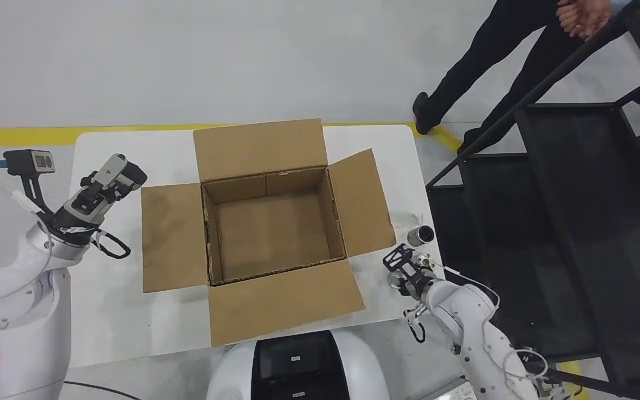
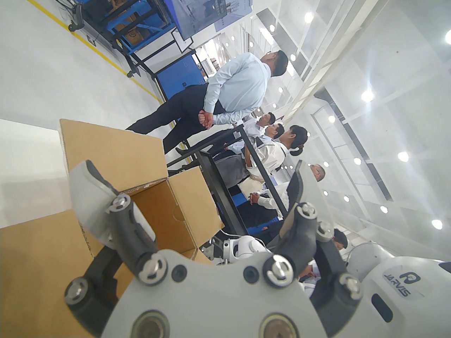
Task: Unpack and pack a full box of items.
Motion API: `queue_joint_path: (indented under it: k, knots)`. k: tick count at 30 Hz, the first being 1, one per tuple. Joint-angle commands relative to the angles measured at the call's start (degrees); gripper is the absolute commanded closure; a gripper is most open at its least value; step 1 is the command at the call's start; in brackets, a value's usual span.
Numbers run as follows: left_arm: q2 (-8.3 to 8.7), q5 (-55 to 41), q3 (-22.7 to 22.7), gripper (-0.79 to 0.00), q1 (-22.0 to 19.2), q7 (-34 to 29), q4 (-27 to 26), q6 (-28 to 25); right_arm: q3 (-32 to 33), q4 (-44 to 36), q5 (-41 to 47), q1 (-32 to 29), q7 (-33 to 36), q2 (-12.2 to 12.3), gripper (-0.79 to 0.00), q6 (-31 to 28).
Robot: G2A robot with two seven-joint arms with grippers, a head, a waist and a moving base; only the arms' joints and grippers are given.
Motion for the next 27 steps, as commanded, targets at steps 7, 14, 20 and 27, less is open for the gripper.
queue_joint_path:
  k: [7, 14, 20, 27]
  knots:
    - [0.0, 0.0, 0.0, -0.785, 0.0, 0.0, 0.0, 0.0, 4.92, -5.46, 3.56, -3.84, 0.79, 0.79, -0.437, -3.14]
    - [0.0, 0.0, 0.0, -0.785, 0.0, 0.0, 0.0, 0.0, 10.02, -12.59, 10.19, -8.53, 1.79, 1.66, -0.785, -10.9]
    - [0.0, 0.0, 0.0, -0.785, 0.0, 0.0, 0.0, 0.0, 13.28, -16.57, 15.58, -9.82, 3.37, 2.24, -0.785, -14.41]
    - [0.0, 0.0, 0.0, -0.785, 0.0, 0.0, 0.0, 0.0, 13.34, -16.87, 15.9, -9.79, 3.4, 2.27, -0.785, -14.36]
